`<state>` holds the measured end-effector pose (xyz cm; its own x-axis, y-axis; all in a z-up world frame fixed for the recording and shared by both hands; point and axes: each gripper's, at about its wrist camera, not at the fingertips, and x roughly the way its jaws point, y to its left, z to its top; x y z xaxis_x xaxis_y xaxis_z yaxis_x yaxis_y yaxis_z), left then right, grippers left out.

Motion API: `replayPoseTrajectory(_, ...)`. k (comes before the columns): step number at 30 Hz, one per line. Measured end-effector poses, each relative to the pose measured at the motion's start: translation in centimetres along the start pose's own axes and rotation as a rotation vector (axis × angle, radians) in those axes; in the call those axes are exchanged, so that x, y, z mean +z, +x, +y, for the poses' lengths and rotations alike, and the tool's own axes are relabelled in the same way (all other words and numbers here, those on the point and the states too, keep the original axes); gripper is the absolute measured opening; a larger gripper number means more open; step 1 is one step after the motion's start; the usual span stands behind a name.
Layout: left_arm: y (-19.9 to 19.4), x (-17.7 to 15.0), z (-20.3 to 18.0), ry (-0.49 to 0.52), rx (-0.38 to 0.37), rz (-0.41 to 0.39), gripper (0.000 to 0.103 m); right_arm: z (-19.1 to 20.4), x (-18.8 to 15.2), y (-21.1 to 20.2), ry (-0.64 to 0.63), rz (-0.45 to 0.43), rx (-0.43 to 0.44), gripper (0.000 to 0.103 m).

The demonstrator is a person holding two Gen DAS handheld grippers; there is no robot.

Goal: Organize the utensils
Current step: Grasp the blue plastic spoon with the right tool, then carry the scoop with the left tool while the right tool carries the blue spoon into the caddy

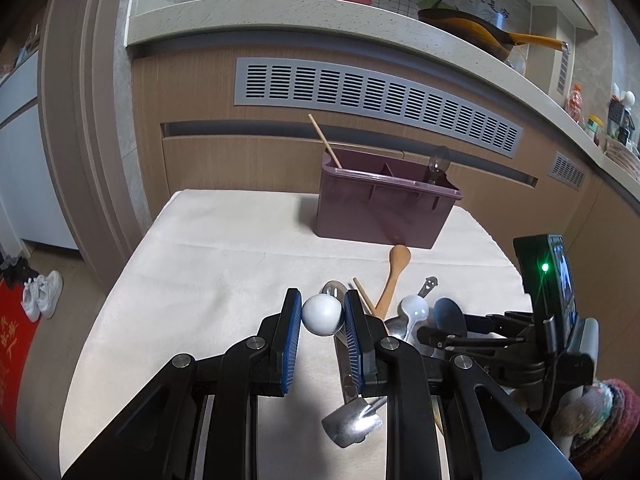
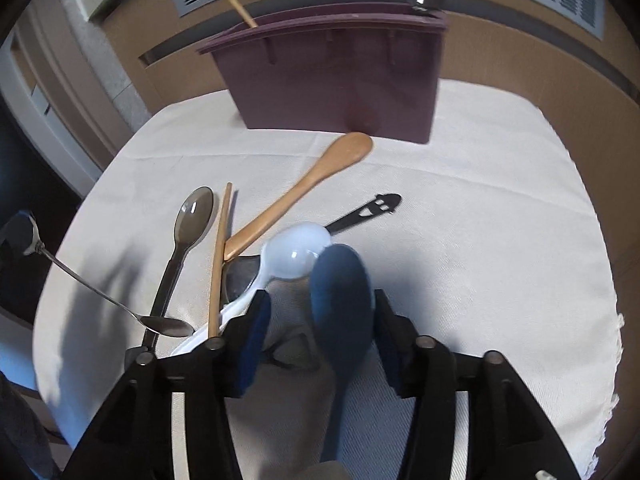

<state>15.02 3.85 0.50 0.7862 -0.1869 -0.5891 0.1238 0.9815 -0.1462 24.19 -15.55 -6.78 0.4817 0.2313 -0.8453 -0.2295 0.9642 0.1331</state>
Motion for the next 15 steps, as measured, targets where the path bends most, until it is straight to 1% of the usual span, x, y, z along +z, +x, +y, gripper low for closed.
replayPoseTrajectory(3, 0.0, -0.1, 0.3, -0.007, 0.002, 0.003, 0.023, 0.5, -0.3, 0.0, -0.033, -0.016, -0.026, 0.051)
replayPoseTrajectory(4, 0.0, -0.2, 0.3, -0.009, 0.003, 0.004, 0.023, 0.6, -0.4, 0.0, -0.049, -0.019, -0.033, 0.049)
replayPoseTrajectory(6, 0.0, -0.3, 0.4, -0.013, 0.004, 0.005, 0.023, 0.6, -0.5, -0.1, -0.074, -0.025, -0.063, 0.035)
replayPoseTrajectory(7, 0.0, -0.3, 0.4, -0.014, 0.002, 0.005, 0.023, 0.5, -0.5, -0.2, -0.085, -0.032, -0.085, 0.026)
replayPoseTrajectory(9, -0.2, -0.3, 0.3, -0.008, -0.001, -0.001, 0.023, 0.0, -0.3, -0.8, -0.094, -0.041, -0.076, 0.026)
replayPoseTrajectory(11, -0.4, -0.2, 0.0, 0.003, 0.0, -0.012, 0.022, -0.8, -0.3, -2.2, -0.083, -0.085, -0.052, 0.023)
replayPoseTrajectory(12, -0.5, 0.0, -0.2, 0.01, -0.003, -0.018, 0.022, -0.9, -0.2, -2.8, -0.085, -0.102, -0.05, 0.021)
replayPoseTrajectory(13, -0.5, 0.2, -0.4, 0.017, -0.007, -0.023, 0.022, -1.2, -0.1, -3.5, -0.086, -0.12, -0.047, 0.01)
replayPoseTrajectory(15, -0.6, 0.6, -0.8, 0.027, -0.011, -0.03, 0.022, -1.9, 0.1, -4.9, -0.076, -0.154, -0.026, 0.01)
